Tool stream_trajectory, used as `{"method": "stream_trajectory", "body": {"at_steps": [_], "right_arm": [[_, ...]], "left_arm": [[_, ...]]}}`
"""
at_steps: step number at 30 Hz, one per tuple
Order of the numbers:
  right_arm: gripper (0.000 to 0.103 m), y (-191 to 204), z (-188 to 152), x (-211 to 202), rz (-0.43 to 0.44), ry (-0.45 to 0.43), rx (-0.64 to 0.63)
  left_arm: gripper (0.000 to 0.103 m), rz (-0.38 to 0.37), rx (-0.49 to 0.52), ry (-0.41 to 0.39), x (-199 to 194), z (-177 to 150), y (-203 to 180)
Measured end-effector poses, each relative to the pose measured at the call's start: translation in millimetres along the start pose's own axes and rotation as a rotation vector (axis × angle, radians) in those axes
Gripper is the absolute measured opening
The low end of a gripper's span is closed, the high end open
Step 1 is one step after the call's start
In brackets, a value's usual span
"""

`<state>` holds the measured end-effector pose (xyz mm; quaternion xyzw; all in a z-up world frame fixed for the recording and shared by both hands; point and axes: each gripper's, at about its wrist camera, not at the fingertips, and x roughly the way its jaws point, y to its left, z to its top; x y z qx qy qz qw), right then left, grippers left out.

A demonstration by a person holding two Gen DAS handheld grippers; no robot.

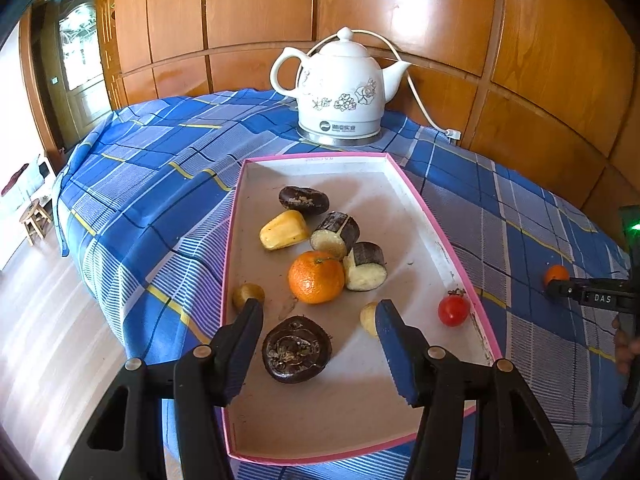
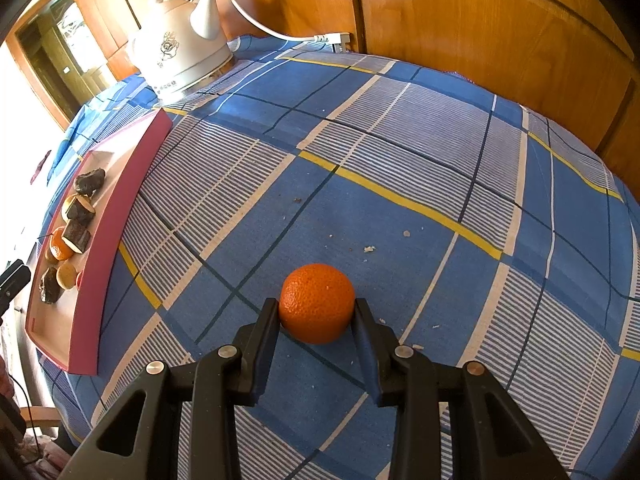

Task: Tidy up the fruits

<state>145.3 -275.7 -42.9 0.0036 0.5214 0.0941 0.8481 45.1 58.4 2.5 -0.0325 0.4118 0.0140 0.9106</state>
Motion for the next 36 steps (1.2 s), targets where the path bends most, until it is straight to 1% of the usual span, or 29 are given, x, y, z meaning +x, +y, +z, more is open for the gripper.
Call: {"method": "stream_trajectory", "body": {"at_steps": [13, 16, 20, 23, 26, 29, 36], "right_arm": [[0.037, 0.7, -0.9, -2.0, -0.008, -0.009, 0.006], [0.036, 0.4, -0.5, -2.7, -0.01, -0.008, 0.007], [0.036, 2.3, 0.2, -5.0, 0.004, 0.004, 0.018], [0.036, 14.4, 0.4, -14.3, 0.025, -0.005, -0.004], [0.036, 34.5, 3.3, -26.8, 0.094, -0.023, -0.021], [0.036, 69.5, 10.0, -35.1, 0.176, -0.041, -0.066], [0.036, 181.8, 32.3, -33.1, 0.359, -0.058, -0.222]], "left_arm": [[0.059, 0.002, -0.032, -0.007, -3.8, -0.4, 15.2], [0.059, 0.021, -0.045, -0.015, -6.8, -1.0, 27.5], [0.059, 0.055, -0.091, -0.018, -8.2, -3.3, 52.0], [0.059, 0.075, -0.121, -0.026, -9.4, -4.6, 67.3], [0.059, 0.086, -0.147, -0.027, -8.5, -6.7, 79.0], [0.059, 0.088, -0.169, -0.026, -7.3, -9.2, 86.5], [0.059, 0.076, -0.194, -0.026, -5.9, -15.9, 95.5]]}}
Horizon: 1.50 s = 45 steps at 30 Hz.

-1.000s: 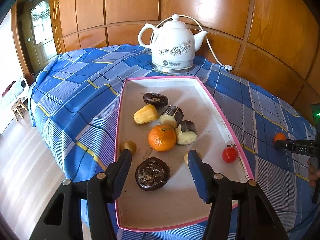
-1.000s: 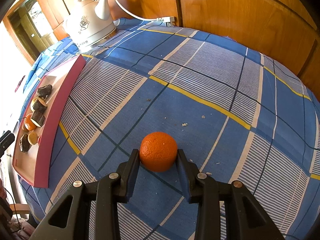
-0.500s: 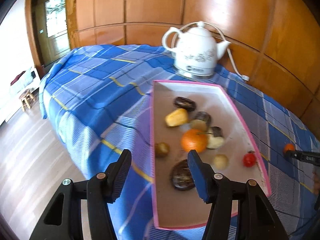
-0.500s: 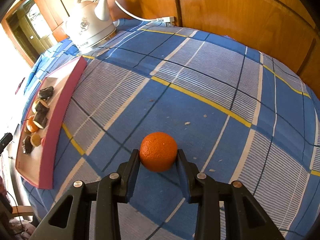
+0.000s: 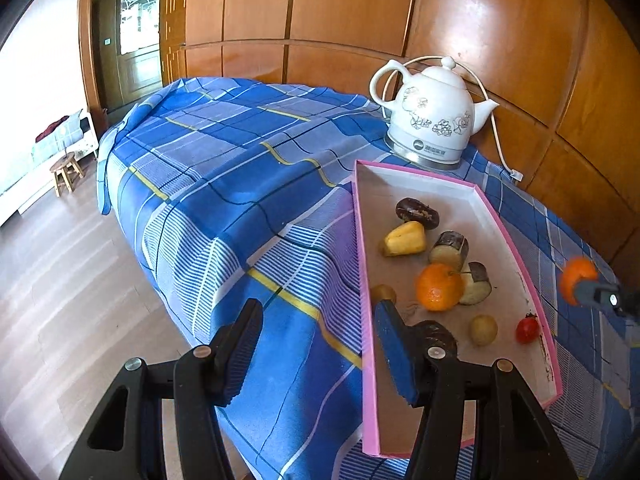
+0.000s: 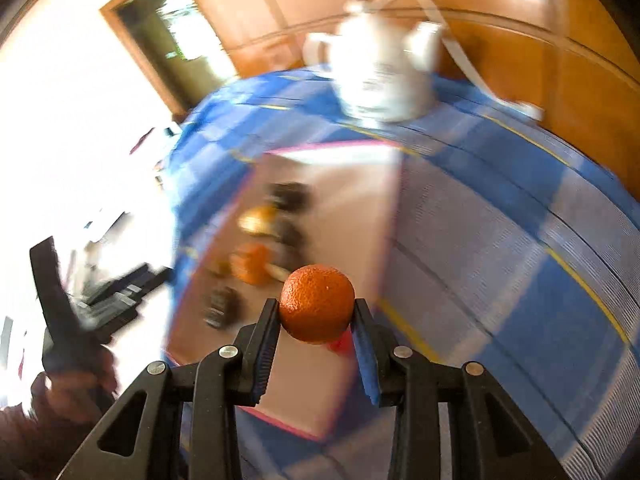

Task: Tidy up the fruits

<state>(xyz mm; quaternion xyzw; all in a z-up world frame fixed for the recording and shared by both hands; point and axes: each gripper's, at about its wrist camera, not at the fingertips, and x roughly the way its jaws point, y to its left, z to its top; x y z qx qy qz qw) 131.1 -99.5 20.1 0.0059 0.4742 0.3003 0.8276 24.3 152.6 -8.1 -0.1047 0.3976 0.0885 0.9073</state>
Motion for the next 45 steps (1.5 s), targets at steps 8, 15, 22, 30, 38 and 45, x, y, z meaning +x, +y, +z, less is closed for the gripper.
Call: {"method": "stream_trajectory", "body": {"at_steps": [8, 15, 22, 30, 38, 45], "right_arm": [[0.036, 73.4, 41.2, 66.3, 0.111, 0.018, -0.053], [0.038, 81.9, 41.2, 122.8, 0.054, 0.109, -0.048], [0.041, 77.5, 38.1, 109.0, 0.069, 0.073, -0.028], [0.041, 67.1, 29.1, 79.2, 0.048, 0.008, 0.002], [0.041, 54.1, 5.5, 52.1, -0.02, -0.045, 0.026], [0.042, 47.0, -17.3, 25.6, -0.107, -0.095, 0.025]], "left_arm": [[0.059, -0.006, -0.031, 0.005, 0.7, -2.7, 14.3], [0.059, -0.017, -0.033, 0.008, 2.3, -5.3, 17.3], [0.059, -0.015, -0.034, 0.005, 1.7, -5.9, 15.4], [0.059, -0.023, -0.011, -0.003, -3.6, -7.0, 3.6], [0.059, -0.042, 0.034, -0.031, -15.1, -8.5, -17.3], [0.063, -0.064, 0.07, -0.062, -27.1, -12.4, -36.5]]}}
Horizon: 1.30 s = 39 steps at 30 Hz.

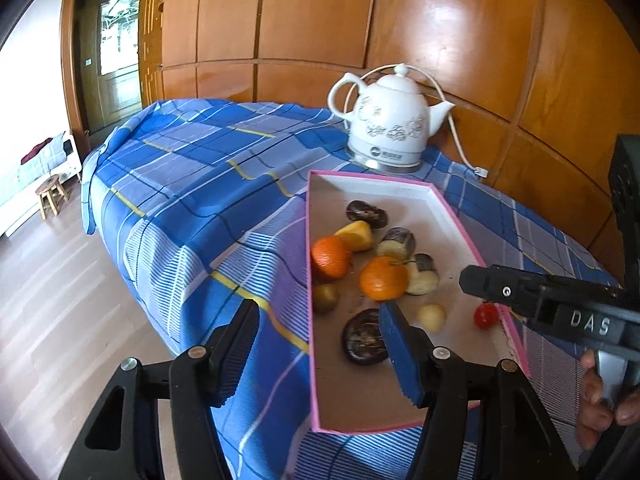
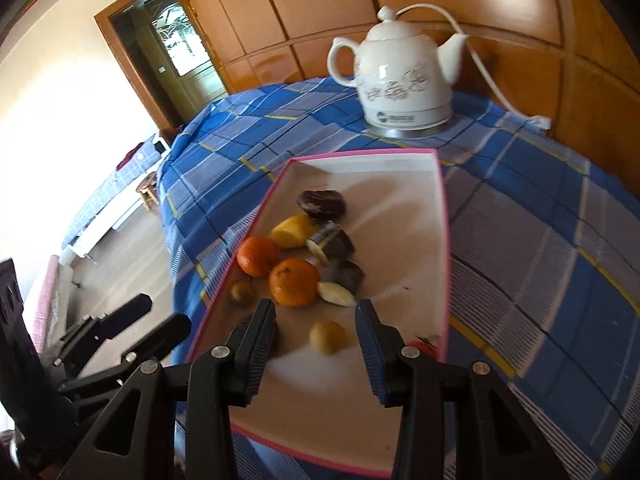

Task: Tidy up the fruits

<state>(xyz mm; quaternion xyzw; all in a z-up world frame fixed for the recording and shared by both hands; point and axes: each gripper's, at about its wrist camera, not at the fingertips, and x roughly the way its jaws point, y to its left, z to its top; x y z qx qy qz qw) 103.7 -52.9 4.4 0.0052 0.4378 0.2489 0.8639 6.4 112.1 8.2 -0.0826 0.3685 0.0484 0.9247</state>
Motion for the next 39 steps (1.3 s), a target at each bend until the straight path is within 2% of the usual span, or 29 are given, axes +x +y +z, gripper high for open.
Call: {"method": "stream_trajectory", "body": {"at_steps": [11, 16, 20, 28, 33, 39], "right_arm": [[0.049, -8.6, -33.6, -35.3, -0.205, -0.096, -0.014], [0.049, -7.1, -45.1, -45.9, -0.285, -0.137, -0.012], [0.049, -9.7, -47.0, -48.0, -0.303, -0.141, 0.002], [0.049, -5.6, -49.5, -50.6, -0.314, -0.15, -0.012], [0.049, -4.9, -49.9, -51.2, -0.313, -0.151, -0.011], [0.049, -5.4, -49.1, -52.6, -0.308, -0.156, -0.01]], "left_arm": [[0.079, -0.022, 0.027, -0.038, -11.4, -7.1, -23.5], [0.094, -0.025, 0.037, -0.064, -17.1, -11.5, -32.8], [0.102, -0.023, 0.045, -0.084, -22.1, -13.1, -36.9], [0.103, -0.013, 0.04, -0.086, -23.6, -12.2, -36.6], [0.103, 0.035, 0.042, -0.08, -21.6, -12.1, -37.1], [0.103, 0.053, 0.031, -0.081, -22.0, -11.4, -34.5]]}}
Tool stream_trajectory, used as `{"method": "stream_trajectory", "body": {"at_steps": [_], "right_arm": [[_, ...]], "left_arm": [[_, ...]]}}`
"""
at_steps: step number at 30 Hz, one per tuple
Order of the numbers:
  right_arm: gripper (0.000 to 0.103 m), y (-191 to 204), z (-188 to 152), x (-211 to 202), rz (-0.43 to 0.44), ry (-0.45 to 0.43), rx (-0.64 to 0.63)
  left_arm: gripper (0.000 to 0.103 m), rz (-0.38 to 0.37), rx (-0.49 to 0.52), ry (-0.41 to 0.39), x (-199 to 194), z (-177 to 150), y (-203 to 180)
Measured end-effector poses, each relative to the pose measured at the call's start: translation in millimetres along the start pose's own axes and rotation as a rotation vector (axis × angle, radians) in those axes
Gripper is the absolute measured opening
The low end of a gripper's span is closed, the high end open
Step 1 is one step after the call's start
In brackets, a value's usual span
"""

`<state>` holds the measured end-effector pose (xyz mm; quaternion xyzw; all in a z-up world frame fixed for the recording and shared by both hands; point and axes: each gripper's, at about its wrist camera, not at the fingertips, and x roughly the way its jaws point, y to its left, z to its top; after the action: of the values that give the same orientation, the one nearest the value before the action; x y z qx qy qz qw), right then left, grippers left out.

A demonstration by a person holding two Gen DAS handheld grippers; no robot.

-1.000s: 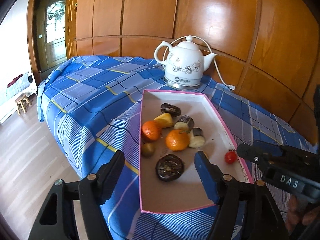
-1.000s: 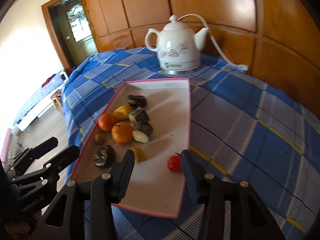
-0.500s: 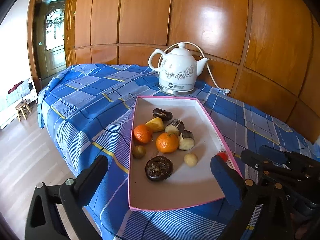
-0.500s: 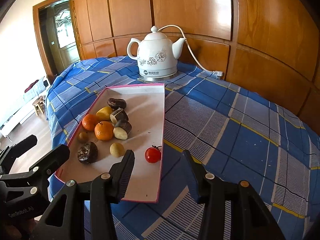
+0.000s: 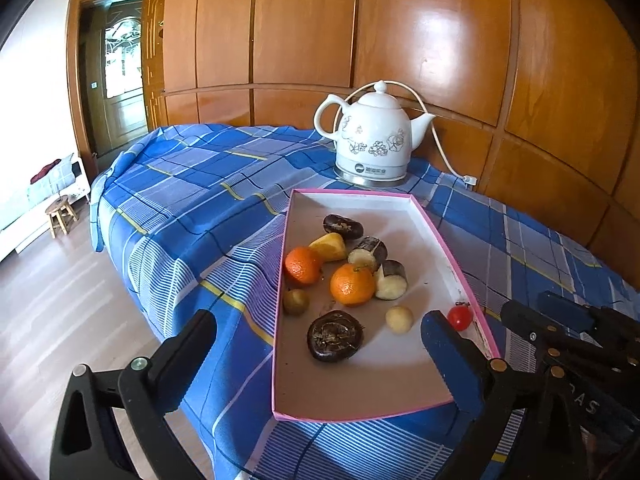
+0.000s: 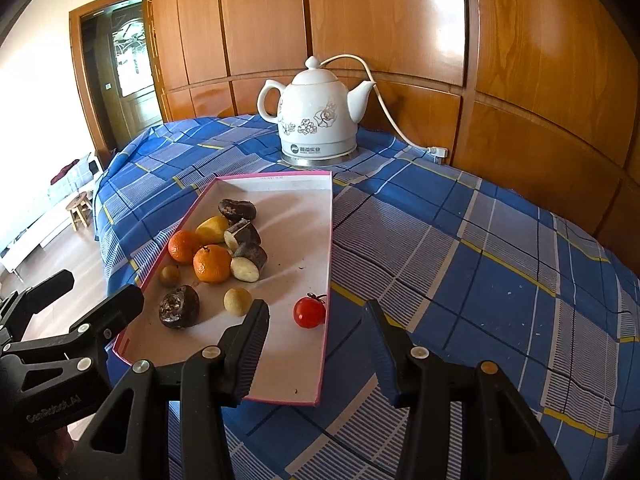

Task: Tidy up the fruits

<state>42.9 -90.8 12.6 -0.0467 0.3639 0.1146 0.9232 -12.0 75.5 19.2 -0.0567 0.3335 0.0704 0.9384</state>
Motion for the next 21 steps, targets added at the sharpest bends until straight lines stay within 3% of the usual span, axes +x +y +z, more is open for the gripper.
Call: {"method": "stream_trajectory", "body": {"at_steps": [21], "right_arm": [[0.049, 5.0, 0.7, -2.6, 0.007, -0.007, -0.013]], "left_arm": [[0.103, 0.019, 0.009, -0.03, -6.4, 2.8, 0.6]]}}
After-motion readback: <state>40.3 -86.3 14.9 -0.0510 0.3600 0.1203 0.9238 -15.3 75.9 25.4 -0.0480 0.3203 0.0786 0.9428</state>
